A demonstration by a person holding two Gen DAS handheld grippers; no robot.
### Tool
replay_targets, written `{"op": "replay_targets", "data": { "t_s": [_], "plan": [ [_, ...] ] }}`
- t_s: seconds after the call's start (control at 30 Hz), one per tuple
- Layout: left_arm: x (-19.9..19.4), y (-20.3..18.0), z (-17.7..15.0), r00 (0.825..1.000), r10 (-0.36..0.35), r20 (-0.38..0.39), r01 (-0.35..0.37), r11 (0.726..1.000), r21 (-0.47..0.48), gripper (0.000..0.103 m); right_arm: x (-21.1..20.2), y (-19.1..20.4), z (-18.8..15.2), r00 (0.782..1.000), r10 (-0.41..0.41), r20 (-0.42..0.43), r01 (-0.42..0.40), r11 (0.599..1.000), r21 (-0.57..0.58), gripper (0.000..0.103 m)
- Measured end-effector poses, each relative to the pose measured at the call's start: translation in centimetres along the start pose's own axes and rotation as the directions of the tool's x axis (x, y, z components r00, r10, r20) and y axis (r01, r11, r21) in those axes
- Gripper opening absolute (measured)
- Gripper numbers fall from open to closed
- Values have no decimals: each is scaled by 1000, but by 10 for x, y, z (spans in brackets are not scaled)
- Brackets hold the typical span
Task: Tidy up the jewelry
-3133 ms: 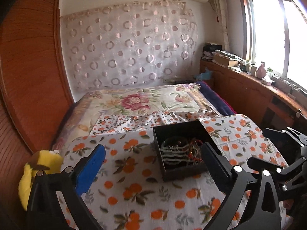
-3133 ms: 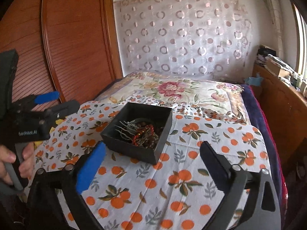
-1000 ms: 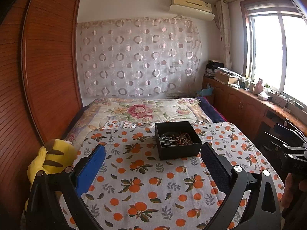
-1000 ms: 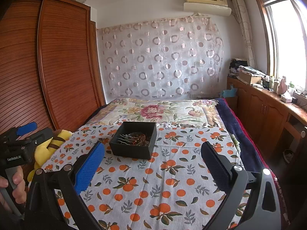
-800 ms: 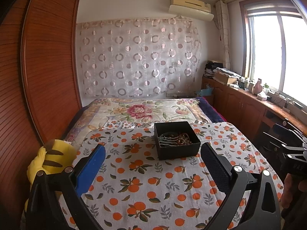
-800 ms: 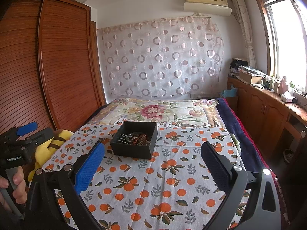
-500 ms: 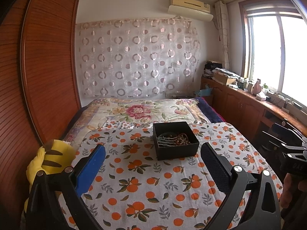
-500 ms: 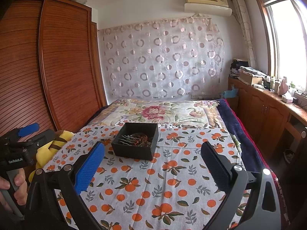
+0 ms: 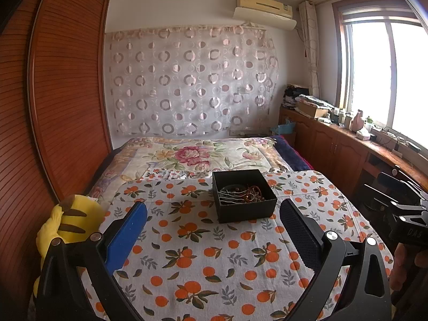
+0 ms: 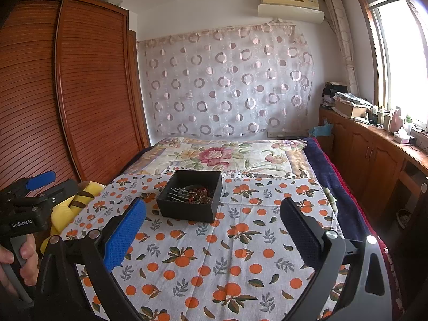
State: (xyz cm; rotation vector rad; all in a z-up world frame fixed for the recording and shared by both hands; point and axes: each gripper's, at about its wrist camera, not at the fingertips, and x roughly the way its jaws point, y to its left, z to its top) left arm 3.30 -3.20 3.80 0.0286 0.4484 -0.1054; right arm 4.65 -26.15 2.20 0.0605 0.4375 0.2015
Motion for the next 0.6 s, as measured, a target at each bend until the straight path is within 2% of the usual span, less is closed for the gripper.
{"op": "replay_targets", "data": {
  "t_s": [0.6],
  "plan": [
    [0,-3,-1,1000,-2,0,2,1000,-2,96,0,0,0,1000,1,1,-1,1000,1,101]
  ]
}}
